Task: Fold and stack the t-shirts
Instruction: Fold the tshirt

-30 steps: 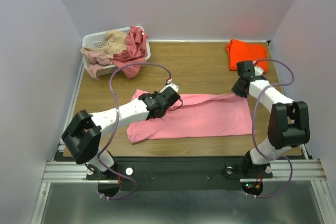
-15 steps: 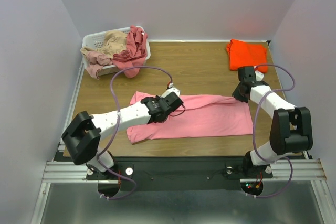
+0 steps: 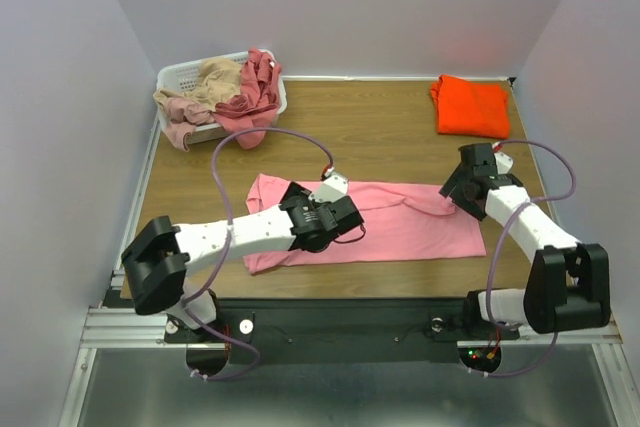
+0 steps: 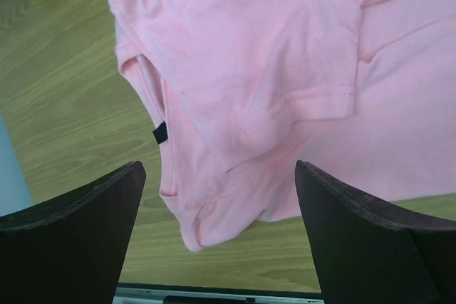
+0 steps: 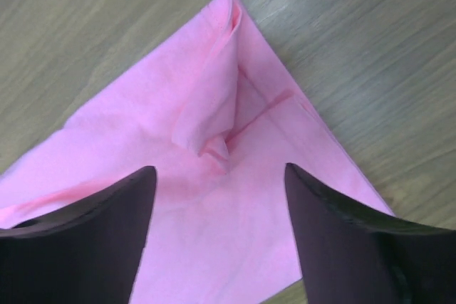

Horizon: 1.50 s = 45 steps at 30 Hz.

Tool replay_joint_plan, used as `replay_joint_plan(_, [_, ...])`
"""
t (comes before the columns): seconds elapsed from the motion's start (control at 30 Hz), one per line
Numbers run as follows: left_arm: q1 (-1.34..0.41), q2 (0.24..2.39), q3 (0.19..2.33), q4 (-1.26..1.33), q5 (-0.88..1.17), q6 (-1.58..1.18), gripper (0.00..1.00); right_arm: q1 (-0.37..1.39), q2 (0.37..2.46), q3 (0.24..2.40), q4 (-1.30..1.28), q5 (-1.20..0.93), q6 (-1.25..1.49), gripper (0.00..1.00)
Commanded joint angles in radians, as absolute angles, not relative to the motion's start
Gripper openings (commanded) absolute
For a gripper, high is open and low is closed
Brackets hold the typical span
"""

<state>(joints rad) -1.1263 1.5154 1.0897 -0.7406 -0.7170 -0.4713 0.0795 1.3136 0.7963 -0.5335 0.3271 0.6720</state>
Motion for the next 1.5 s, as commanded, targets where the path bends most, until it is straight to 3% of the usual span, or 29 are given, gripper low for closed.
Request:
replay_joint_plan(0.0, [-1.138,1.366,1.169,-0.737,-0.841,-0.540,0.98,0.084,1.218,0.856,-0.588,0.409,0.667,0.81])
replay_joint_plan(0.03, [-1.137,1.317,1.167,-0.703,-0.835,-0.519,0.98,0.084,1.212,0.871,-0.588,0.393,0.641,0.92])
replay_joint_plan(0.1, [-1.132,1.264,1.155,-0.549,-0.801,-0.488,0.98,0.084,1.212,0.888,-0.588,0.359,0.606,1.00])
replay_joint_plan(0.3, [-0.970,1.160,0.980,-0.195,-0.572,-0.579,0.99,0.127,1.322,0.952,-0.552,0.288,0.506,1.00])
replay_joint_plan(0.5, [-0.687,1.314,0.896,-0.245,-0.322,-0.715,0.98,0.275,1.500,1.012,-0.600,0.439,0.552,1.00])
replay_joint_plan(0.9, [-0.585,1.603,0.833,-0.126,-0.195,-0.712,0.98,0.285,1.637,0.968,-0.617,0.646,0.663,1.00])
replay_joint_plan(1.1, [-0.512,1.646,0.787,-0.127,-0.164,-0.706,0.98,0.220,1.622,0.953,-0.626,0.692,0.683,1.00])
replay_joint_plan(1.47, [-0.417,1.673,0.822,-0.189,-0.203,-0.652,0.98,-0.063,1.471,0.884,-0.647,0.684,0.689,1.00])
